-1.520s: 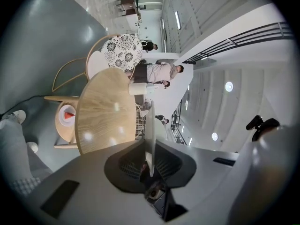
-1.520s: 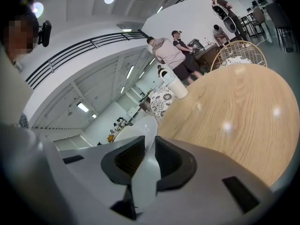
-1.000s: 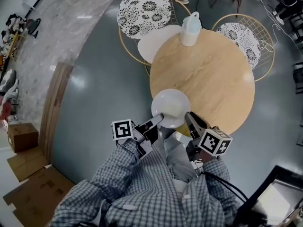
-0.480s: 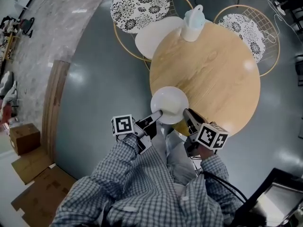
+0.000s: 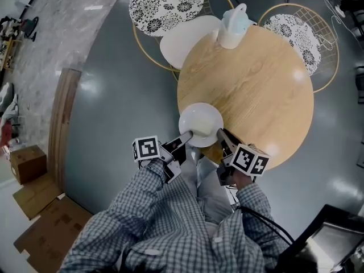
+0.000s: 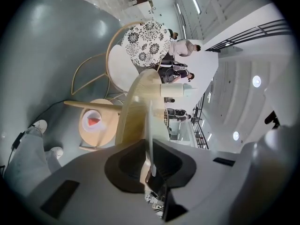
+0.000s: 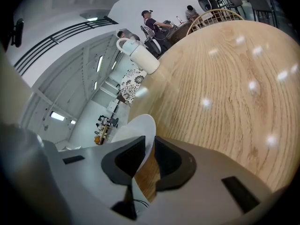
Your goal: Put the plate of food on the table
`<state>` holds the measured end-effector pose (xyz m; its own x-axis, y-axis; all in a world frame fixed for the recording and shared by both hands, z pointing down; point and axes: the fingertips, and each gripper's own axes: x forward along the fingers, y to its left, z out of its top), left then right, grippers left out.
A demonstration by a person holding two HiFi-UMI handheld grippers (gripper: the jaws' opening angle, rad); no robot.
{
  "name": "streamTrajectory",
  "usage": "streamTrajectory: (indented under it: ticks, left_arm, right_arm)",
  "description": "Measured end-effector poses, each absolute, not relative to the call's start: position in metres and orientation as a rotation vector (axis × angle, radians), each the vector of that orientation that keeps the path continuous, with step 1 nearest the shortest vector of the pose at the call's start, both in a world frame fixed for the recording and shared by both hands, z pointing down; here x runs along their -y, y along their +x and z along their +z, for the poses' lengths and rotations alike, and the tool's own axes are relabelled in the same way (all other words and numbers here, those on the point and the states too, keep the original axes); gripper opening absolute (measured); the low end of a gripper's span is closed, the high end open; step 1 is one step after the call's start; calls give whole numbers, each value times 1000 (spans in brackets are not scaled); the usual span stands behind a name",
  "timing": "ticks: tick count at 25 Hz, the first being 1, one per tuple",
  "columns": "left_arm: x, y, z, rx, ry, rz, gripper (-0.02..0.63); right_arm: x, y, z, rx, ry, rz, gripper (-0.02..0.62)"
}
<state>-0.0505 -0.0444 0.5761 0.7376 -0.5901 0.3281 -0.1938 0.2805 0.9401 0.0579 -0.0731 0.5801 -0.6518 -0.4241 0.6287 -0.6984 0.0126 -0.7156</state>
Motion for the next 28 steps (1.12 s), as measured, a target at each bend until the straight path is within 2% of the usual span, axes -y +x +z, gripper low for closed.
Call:
streamTrajectory:
  ticks: [19,22,28]
  left_arm:
    - [41,-53,595,786,1219,-284,35]
    - [41,-53,595,779,1219,-283,35]
    - [40,-52,596,767,1219,-285,35]
  right_arm:
    - [75,66,584,1996,1143,1613,69]
    - [71,68,576,2076,1088,1406,69]
    - [40,30,551,2216,684,628,69]
